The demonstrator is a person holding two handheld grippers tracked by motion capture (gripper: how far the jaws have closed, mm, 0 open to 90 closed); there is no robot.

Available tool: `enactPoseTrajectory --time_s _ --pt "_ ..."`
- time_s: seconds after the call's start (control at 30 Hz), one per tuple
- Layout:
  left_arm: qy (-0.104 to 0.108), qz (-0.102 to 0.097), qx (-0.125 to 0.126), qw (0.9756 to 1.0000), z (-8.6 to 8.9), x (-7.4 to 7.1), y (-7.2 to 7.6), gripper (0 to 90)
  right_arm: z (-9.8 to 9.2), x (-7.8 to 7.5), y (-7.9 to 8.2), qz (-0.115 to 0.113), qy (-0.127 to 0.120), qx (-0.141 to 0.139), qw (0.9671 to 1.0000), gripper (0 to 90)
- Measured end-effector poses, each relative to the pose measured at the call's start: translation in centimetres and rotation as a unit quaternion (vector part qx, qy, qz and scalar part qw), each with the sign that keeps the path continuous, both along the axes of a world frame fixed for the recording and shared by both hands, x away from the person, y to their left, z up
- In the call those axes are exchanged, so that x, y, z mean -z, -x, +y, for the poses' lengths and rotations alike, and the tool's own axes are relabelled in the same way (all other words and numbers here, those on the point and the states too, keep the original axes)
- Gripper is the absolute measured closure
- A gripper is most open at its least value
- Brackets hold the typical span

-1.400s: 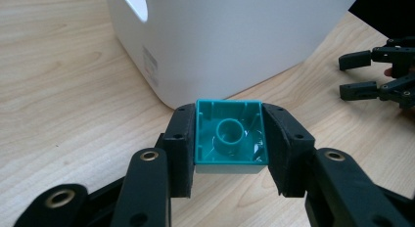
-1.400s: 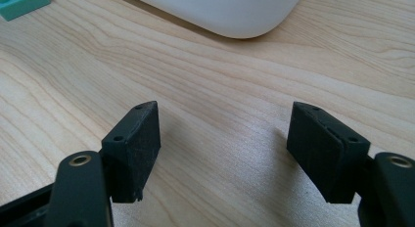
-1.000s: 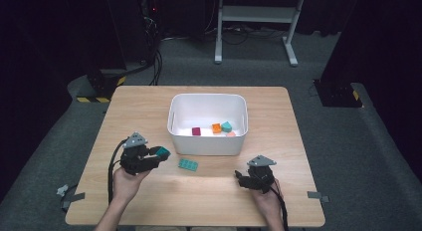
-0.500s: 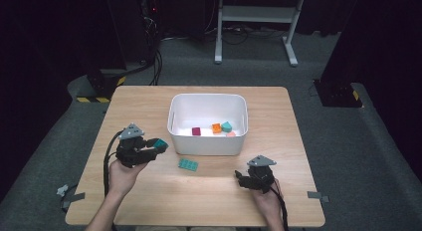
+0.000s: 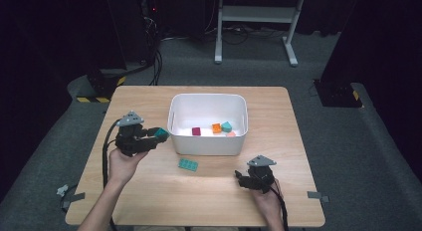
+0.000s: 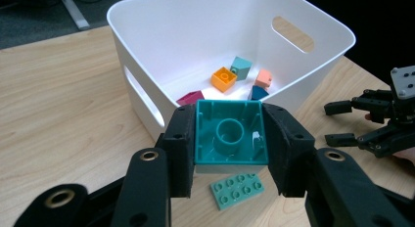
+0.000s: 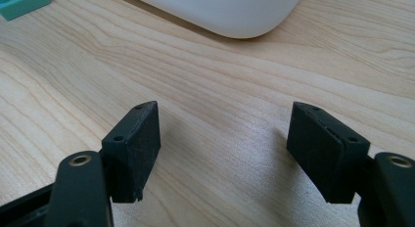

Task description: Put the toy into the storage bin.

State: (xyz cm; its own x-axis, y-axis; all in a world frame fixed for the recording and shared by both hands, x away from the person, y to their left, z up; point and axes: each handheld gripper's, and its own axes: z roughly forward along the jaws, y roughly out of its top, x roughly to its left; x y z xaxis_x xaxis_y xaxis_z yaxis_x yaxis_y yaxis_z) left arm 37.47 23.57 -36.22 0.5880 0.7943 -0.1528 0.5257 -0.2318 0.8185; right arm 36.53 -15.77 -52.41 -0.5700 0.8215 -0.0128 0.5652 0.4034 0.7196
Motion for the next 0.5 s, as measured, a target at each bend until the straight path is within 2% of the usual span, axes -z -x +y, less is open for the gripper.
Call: enactPoseTrajectory --time_s 0.1,0.3,0.4,0.5 --pt "0.009 0.002 0.000 1.0000 -0.2 -0.5 -0.5 58.3 0.0 0.0 0.0 -0.001 0.000 0.000 1.0000 28.2" --pt "0.010 0.001 0.004 0.9999 -0.5 -1.0 -1.3 58.3 0.0 0.0 0.0 0.000 0.000 0.000 1.0000 28.1" --pt "-0.003 -0.001 0.006 1.0000 -0.8 -1.5 -1.8 58.3 0.0 0.0 0.0 -0.001 0.000 0.000 1.0000 28.1" --pt "-0.005 -0.002 0.006 1.0000 -1.0 -1.8 -2.2 58.3 0.0 0.0 0.0 0.000 0.000 0.000 1.0000 28.1"
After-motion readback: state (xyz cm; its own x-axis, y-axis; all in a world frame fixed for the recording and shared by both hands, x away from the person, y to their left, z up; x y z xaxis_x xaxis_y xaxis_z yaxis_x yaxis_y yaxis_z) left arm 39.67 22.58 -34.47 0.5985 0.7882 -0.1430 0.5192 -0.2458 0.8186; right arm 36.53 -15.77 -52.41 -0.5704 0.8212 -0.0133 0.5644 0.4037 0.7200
